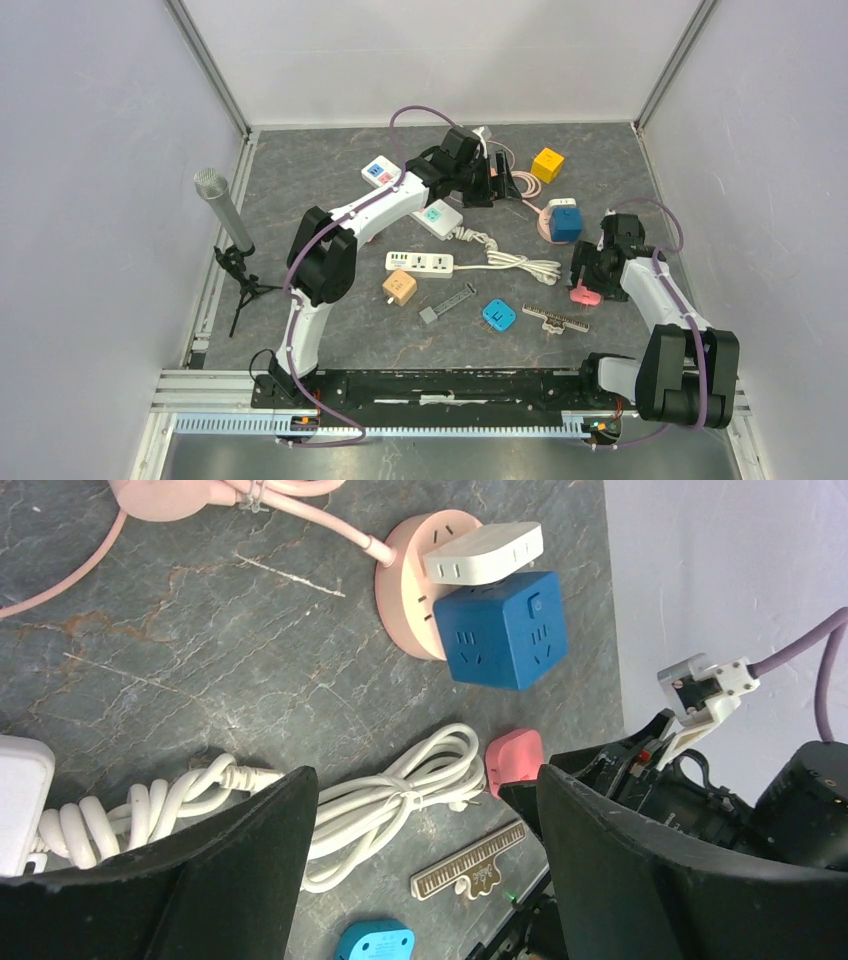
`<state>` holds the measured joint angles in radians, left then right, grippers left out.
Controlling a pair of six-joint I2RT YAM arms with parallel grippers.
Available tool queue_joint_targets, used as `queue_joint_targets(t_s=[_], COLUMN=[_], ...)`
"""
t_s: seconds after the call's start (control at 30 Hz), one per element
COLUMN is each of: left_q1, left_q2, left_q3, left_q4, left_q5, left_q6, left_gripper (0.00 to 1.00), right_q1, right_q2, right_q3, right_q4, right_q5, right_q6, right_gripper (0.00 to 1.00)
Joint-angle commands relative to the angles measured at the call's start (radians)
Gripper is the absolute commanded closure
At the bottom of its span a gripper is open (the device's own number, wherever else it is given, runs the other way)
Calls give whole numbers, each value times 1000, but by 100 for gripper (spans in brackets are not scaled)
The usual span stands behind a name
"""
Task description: Pull the plug off the socket
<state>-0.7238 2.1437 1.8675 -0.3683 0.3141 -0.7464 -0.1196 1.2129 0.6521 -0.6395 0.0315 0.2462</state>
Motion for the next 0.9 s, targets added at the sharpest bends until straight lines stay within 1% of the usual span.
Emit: queue_joint_targets(t_s=[0.0,0.13,0.23,0.37,0.5,0.67,0.8,0.87], left_q1=[6,6,6,6,4,-4,-18,-25], left_q2=[-58,-49,-31,12,67,160,220,240], left_q3=[-10,-13,-10,-7,8,65,105,111], left_q4=[-13,-14,-9,10,38,54,75,97], left_q5=[-15,-10,2,42,94,151,166,165], left_q6=[48,41,24,-22,-72,-127,-160,-187], left_gripper=[13,14,15,18,21,21,22,23], right_q1=[0,0,1,10,36,107,114,114], right_q2=[-25,-52,-91,-107,-41,57,132,168], right_q3=[52,103,125,126,140,181,205,225], right_q4=[43,65,149,300,373,419,454,451], right_q5=[18,-10,-97,-185,-172,-69,-42,-38], right_q6=[-20,-39,-47,-7,6,-10,-6,-15], right_gripper=[11,8,8,9,9,8,9,11])
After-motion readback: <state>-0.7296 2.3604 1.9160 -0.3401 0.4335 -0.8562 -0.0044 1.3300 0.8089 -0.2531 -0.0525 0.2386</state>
